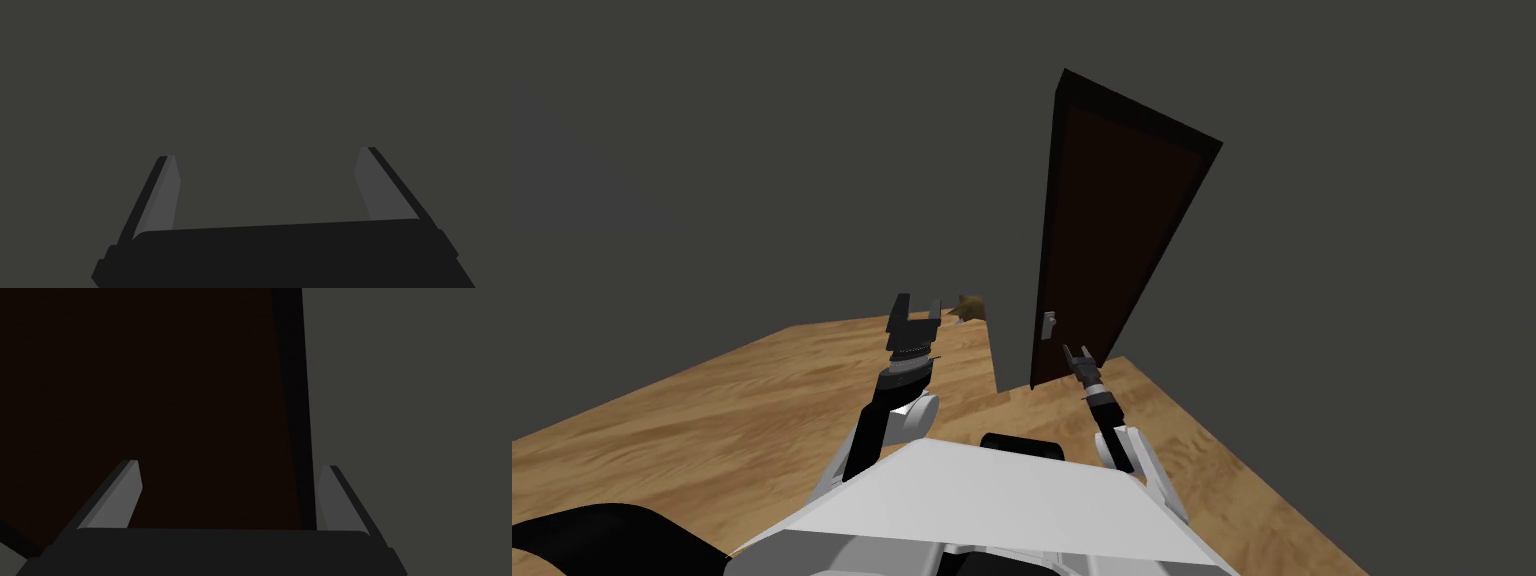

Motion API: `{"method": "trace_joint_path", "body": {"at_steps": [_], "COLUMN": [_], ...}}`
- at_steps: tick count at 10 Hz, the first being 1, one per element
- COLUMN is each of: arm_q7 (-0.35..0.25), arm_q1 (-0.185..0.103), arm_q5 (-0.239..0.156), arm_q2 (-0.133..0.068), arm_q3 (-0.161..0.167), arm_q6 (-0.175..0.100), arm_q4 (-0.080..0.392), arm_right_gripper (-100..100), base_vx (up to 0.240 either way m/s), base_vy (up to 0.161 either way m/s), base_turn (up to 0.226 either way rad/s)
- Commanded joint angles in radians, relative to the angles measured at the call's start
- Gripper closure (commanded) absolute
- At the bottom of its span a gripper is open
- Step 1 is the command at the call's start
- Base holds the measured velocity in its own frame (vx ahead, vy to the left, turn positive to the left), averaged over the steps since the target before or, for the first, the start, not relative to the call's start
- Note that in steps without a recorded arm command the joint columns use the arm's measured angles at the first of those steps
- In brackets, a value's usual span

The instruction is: Pull the door open

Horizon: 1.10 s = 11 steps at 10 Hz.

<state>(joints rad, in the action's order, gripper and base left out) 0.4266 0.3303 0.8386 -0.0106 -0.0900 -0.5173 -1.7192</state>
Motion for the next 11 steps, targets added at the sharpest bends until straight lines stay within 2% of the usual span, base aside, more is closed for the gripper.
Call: {"method": "trace_joint_path", "body": {"at_steps": [1, 5, 9, 10, 11], "arm_q7": [0.03, 0.082, 0.125, 0.133, 0.124], "arm_q1": [-0.011, -0.034, -0.053, -0.057, -0.054], "arm_q5": [0.047, 0.141, 0.22, 0.236, 0.227], "arm_q2": [0.012, 0.03, 0.051, 0.056, 0.053], "arm_q3": [-0.003, -0.014, -0.023, -0.025, -0.019], "arm_q6": [-0.006, -0.019, -0.03, -0.032, -0.026], "arm_q4": [0.033, 0.101, 0.158, 0.169, 0.156], "arm_right_gripper": [-100, -100, -100, -100, -100], "base_vx": [0.072, 0.089, 0.077, 0.1, 0.042], "base_vy": [-0.07, -0.056, -0.06, -0.064, -0.029], "base_turn": [0.082, 0.068, 0.055, 0.05, 0.012]}}
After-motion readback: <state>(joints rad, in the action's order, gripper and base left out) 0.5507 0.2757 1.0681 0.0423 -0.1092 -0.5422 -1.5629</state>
